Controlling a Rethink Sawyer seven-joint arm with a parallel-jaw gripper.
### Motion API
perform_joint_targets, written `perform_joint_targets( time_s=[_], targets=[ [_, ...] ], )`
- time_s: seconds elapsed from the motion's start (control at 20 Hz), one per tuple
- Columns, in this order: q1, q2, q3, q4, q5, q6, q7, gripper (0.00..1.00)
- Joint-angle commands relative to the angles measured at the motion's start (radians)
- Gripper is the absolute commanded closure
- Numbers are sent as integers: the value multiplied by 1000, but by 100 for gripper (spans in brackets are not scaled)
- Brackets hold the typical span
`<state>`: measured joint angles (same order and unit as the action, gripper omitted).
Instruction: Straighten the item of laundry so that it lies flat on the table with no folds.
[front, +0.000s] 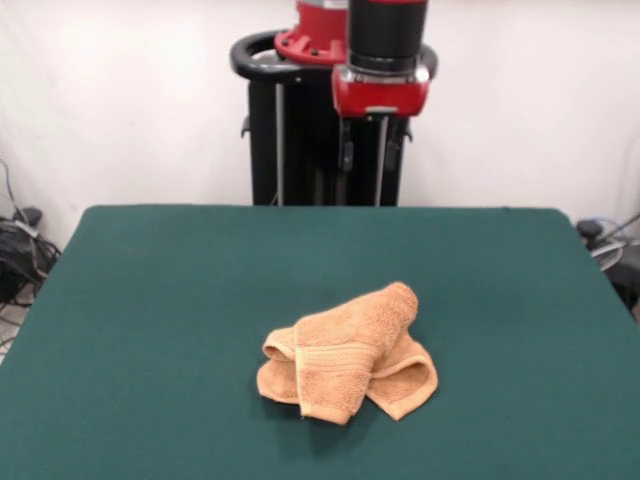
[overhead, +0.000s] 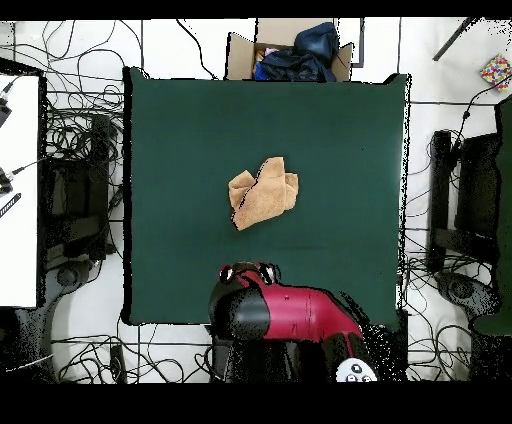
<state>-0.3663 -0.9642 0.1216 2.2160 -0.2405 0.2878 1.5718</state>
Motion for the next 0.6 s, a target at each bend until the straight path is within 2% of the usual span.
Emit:
perform_joint_targets(
  time_s=[0.05,0.3,0.6],
  targets=[
    [18,103,59,-101,-56,91,21,0],
    [-9,104,84,-145,-49,162,-10,0],
    [-45,103,107,-156,-54,180,-32,0]
  ],
)
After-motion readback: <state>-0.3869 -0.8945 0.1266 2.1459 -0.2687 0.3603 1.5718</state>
